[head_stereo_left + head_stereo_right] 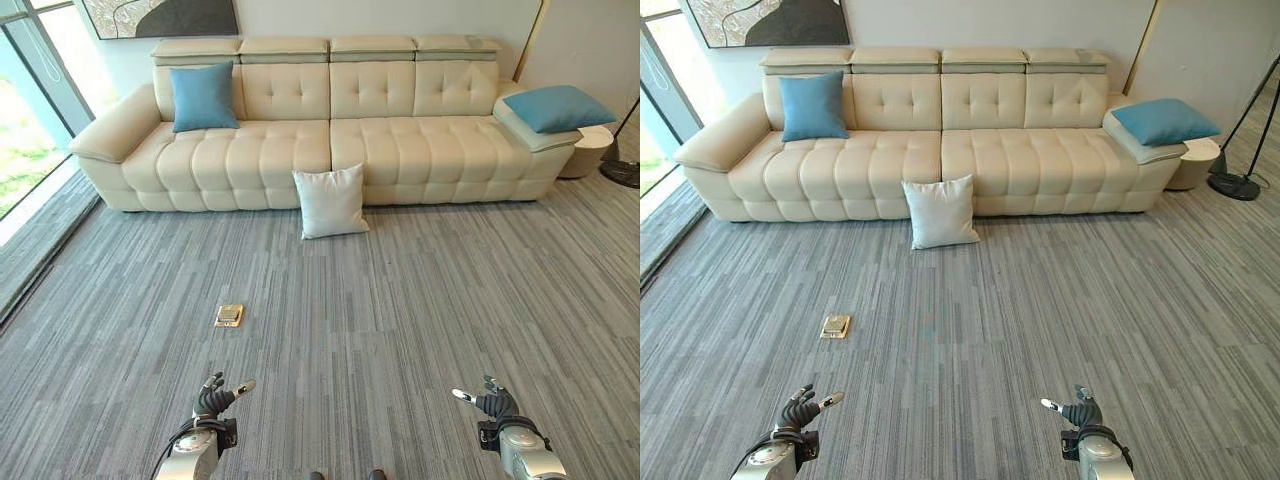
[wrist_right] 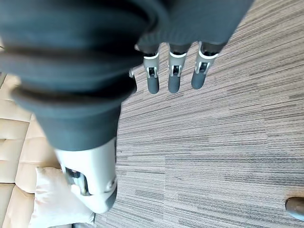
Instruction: Pick up all the scattered cushions and arrange them neatly on the sofa.
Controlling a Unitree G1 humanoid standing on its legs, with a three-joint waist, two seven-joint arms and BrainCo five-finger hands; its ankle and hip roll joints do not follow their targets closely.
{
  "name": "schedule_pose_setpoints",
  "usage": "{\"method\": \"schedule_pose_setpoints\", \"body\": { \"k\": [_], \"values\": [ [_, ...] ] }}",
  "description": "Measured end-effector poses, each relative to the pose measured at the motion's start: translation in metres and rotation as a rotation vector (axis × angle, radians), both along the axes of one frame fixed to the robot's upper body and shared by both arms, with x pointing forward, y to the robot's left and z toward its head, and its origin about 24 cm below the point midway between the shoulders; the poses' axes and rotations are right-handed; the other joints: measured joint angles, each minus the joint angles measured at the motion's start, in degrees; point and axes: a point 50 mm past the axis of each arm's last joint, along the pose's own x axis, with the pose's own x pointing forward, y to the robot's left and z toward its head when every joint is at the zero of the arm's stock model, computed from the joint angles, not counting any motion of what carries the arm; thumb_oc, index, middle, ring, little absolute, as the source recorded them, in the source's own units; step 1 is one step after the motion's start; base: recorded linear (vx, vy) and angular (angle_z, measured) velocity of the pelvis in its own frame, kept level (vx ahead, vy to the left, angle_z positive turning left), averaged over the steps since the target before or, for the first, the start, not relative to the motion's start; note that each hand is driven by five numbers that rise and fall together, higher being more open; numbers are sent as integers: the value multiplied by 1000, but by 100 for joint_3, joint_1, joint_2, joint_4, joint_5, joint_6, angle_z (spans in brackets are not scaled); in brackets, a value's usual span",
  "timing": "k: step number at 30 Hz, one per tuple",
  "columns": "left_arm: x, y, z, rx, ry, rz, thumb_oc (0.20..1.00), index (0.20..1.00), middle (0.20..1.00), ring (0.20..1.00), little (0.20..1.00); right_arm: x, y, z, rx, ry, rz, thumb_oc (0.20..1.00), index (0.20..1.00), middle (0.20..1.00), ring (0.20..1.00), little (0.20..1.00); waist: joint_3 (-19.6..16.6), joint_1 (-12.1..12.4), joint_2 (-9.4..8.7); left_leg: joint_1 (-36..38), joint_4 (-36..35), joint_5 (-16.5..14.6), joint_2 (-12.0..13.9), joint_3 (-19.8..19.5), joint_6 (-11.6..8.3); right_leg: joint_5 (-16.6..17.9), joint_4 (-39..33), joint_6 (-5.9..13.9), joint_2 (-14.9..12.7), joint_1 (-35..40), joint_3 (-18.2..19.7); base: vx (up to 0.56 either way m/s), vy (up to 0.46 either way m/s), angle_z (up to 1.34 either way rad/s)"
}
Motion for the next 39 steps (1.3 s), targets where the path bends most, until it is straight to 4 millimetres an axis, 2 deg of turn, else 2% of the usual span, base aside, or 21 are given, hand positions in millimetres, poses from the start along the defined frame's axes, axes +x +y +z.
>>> {"method": "schedule_pose_setpoints", "body": {
  "k": [6, 13, 27, 33, 39],
  "values": [
    [-8, 1, -6, 4, 45, 19, 1000, 1000, 1000, 1000, 1000, -1, 0, -1, -1, 5, 0, 1000, 1000, 1000, 1000, 1000, -43, 1, 21, -2, 0, -6, 0, -12, -21, -4, 0, -5, 0, 0, -6, 0, 0, 0],
    [-10, 2, -8, 5, 57, 21, 1000, 1000, 1000, 1000, 1000, -15, -2, -12, -1, 80, -20, 1000, 1000, 1000, 1000, 1000, -120, 15, -71, -2, 0, -5, 2, -8, -25, -10, 0, -12, 2, -4, -1, 5, 0, 0],
    [-15, 2, -13, 7, 95, 20, 1000, 1000, 1000, 1000, 1000, -18, -2, -15, -1, 99, -23, 1000, 1000, 1000, 1000, 1000, -128, 8, -100, -3, -1, -6, 3, 15, -24, -9, 0, -12, 3, -44, 22, 0, 0, 0],
    [-23, 4, -18, 11, 138, 33, 1000, 1000, 1000, 1000, 1000, -23, -3, -18, 0, 123, -30, 1000, 1000, 1000, 1000, 1000, -132, 8, -109, -4, -1, -7, 4, 14, -25, -10, 0, -13, 3, -48, 21, 0, 0, 0],
    [-28, 6, -21, 14, 161, 39, 1000, 1000, 1000, 1000, 1000, -24, -2, -20, 3, 130, -32, 1000, 1000, 1000, 1000, 1000, -176, 11, -179, -19, -1, -7, 4, 14, -24, -10, 0, -13, 3, -65, 23, 0, 0, 0]
  ]
}}
